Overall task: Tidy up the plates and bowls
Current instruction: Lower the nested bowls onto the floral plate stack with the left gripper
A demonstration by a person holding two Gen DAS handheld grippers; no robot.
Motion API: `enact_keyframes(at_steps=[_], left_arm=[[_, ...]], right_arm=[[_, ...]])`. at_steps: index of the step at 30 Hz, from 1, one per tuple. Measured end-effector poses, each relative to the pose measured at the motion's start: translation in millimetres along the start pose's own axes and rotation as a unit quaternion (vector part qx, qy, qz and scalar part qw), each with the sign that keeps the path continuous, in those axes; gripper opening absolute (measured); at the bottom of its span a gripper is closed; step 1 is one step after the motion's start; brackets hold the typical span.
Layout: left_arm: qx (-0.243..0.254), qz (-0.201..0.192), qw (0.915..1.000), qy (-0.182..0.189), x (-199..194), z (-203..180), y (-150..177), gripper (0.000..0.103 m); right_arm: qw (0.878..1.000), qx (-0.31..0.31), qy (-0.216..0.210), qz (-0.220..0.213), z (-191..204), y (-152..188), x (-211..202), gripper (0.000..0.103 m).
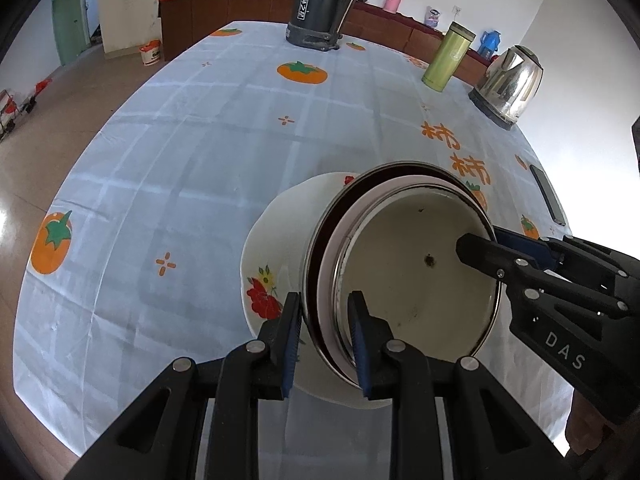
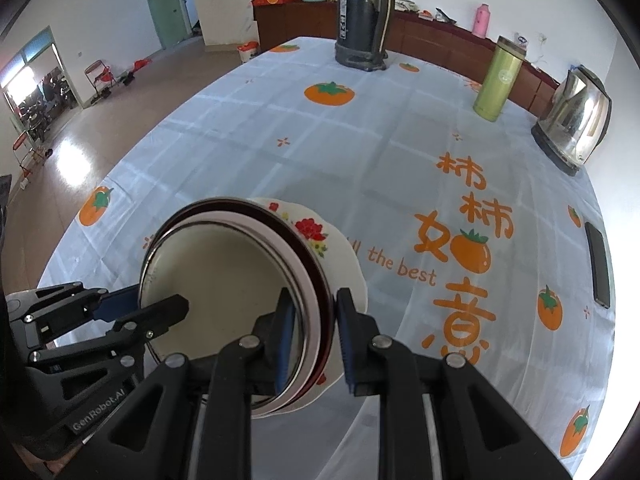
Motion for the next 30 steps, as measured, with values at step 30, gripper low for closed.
enact_keyframes(at_steps=[30], left_arm=[[-0.014,-0.011,0.9996,0.021,13.4,6.7,-19.3,0.031]], right_arm=[[1.0,0.008,-0.013,-0.015,-9.7,-17.0,24.5,0.024]])
Point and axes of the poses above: each gripper's, at about its wrist camera, not at the fingertips, and x roughly the way its jaws point, z to its left, y to its underside, the point moved 9 cm from there along x, roughly the way its jaws point, and after that the axes turned 15 degrees about -y, right-handed, at the moved point
